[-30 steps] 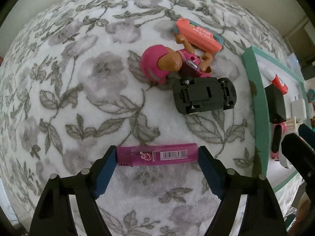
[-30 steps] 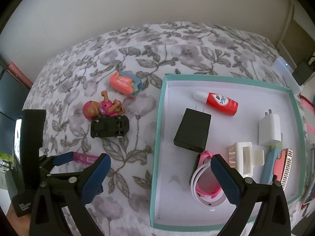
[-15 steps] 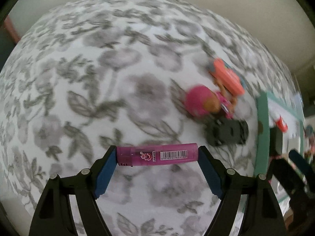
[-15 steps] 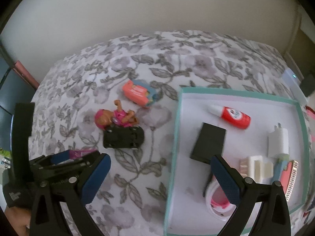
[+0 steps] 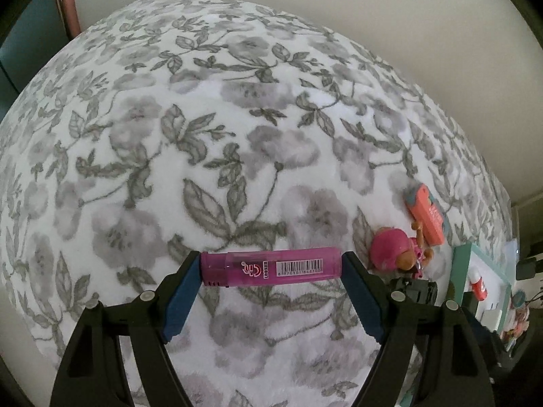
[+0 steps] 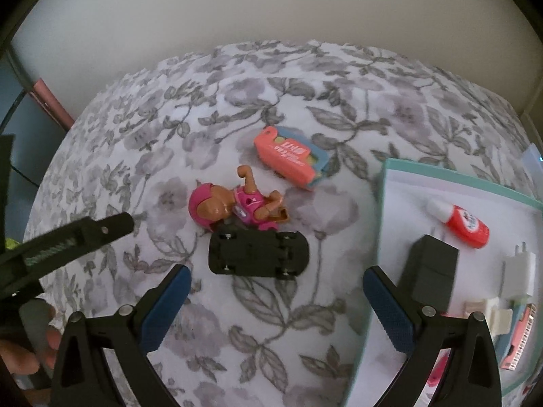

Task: Organize rigid objects
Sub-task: 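Grasp the pink stick with left gripper while right grasps the black toy car, then lift the pink stick and black toy car and carry them over the tray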

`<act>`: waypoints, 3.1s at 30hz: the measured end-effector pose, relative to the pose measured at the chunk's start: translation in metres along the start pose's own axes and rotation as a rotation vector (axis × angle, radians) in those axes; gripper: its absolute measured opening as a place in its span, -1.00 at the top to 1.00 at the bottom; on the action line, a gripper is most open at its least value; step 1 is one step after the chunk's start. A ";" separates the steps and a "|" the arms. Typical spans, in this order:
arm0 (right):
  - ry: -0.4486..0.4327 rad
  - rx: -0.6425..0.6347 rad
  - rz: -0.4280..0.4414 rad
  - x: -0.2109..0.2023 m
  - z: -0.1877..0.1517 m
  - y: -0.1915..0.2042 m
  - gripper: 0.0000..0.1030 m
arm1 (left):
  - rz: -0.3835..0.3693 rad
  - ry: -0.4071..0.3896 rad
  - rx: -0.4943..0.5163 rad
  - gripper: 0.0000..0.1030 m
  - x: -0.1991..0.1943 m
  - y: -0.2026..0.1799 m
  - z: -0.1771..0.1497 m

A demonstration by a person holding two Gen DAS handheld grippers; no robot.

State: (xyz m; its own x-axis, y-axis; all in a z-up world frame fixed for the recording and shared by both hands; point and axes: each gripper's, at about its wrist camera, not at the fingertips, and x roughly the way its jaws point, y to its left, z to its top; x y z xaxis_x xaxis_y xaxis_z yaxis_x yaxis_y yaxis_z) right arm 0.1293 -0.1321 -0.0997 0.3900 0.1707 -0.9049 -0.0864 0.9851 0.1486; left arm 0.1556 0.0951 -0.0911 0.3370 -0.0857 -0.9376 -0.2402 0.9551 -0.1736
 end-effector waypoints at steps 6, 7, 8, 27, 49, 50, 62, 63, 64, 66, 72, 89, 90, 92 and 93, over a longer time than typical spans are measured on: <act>0.026 -0.017 -0.020 0.018 0.004 0.008 -0.98 | -0.006 0.018 -0.001 -0.60 0.010 -0.012 -0.002; 0.029 -0.018 -0.023 0.021 0.005 0.009 -0.97 | -0.007 0.022 -0.003 -0.60 0.013 -0.012 -0.001; 0.033 -0.020 -0.025 0.024 0.005 0.009 -0.95 | -0.008 0.025 -0.004 -0.60 0.014 -0.013 -0.001; 0.039 -0.025 -0.044 0.032 0.008 0.015 -0.52 | -0.013 0.032 0.025 -0.60 0.019 -0.023 0.001; -0.107 0.140 -0.042 -0.080 -0.014 -0.059 -0.52 | -0.061 -0.176 0.270 -0.60 -0.063 -0.113 -0.016; -0.107 0.157 -0.042 -0.083 -0.015 -0.067 -0.52 | -0.055 -0.184 0.302 -0.60 -0.065 -0.123 -0.019; -0.102 0.336 -0.169 -0.114 -0.045 -0.158 -0.52 | -0.123 -0.162 0.530 -0.60 -0.064 -0.208 -0.070; -0.099 0.351 -0.172 -0.115 -0.048 -0.165 -0.52 | -0.127 -0.154 0.556 -0.60 -0.062 -0.216 -0.076; -0.097 0.367 -0.175 -0.116 -0.050 -0.171 -0.52 | -0.127 -0.150 0.575 -0.60 -0.062 -0.222 -0.081; -0.090 0.393 -0.196 -0.117 -0.055 -0.182 -0.52 | -0.123 -0.142 0.607 -0.60 -0.060 -0.233 -0.088; -0.073 0.430 -0.250 -0.118 -0.061 -0.209 -0.52 | -0.141 -0.097 0.647 -0.60 -0.052 -0.258 -0.104; -0.026 0.482 -0.304 -0.102 -0.062 -0.249 -0.52 | -0.103 -0.049 0.719 -0.60 -0.006 -0.302 -0.118; -0.024 0.489 -0.298 -0.101 -0.063 -0.251 -0.52 | -0.097 -0.046 0.721 -0.60 -0.004 -0.302 -0.119; -0.026 0.498 -0.293 -0.100 -0.063 -0.254 -0.52 | -0.094 -0.040 0.722 -0.60 0.000 -0.303 -0.121; -0.026 0.500 -0.292 -0.100 -0.063 -0.255 -0.52 | -0.093 -0.039 0.724 -0.60 0.001 -0.304 -0.122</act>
State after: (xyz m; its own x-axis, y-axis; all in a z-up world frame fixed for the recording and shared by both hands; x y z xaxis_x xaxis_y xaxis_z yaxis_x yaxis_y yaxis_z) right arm 0.0547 -0.4011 -0.0725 0.3559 -0.1156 -0.9274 0.4698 0.8800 0.0706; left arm 0.1180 -0.2297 -0.0765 0.3622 -0.1783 -0.9149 0.4489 0.8936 0.0036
